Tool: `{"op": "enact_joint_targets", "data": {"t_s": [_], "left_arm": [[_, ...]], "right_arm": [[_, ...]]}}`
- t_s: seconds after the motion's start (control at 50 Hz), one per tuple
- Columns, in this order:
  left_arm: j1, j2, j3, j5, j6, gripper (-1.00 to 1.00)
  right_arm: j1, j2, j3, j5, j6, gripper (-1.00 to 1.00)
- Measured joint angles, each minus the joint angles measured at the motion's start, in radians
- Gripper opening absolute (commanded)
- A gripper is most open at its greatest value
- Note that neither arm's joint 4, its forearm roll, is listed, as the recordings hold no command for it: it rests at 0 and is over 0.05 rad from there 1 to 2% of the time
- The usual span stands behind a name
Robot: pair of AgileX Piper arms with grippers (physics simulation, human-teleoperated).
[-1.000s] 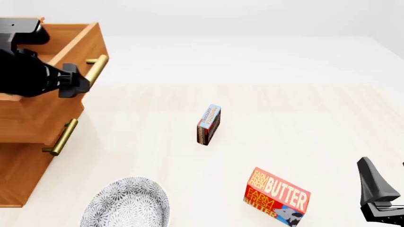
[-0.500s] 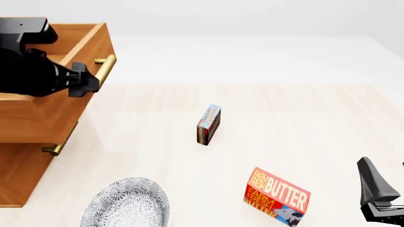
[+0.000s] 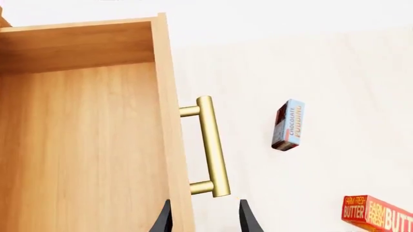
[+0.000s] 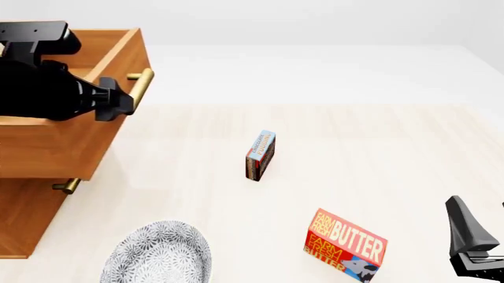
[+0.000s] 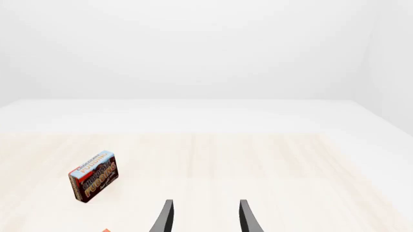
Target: Put the chocolate pudding in the top drawer of the cabinet and close it.
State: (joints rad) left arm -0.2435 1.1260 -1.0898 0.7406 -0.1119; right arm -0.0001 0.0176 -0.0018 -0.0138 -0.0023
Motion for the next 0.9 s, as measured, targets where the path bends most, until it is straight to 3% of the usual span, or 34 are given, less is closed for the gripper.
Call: {"op": "enact_joint_targets", "data": {"t_s": [0.9], "left_arm": [[-0.088, 0.015, 0.003, -0.056, -0.052, 1.0]], "right_arm": [[0.0, 0.0, 0.0, 0.0, 0.0, 1.0]]}}
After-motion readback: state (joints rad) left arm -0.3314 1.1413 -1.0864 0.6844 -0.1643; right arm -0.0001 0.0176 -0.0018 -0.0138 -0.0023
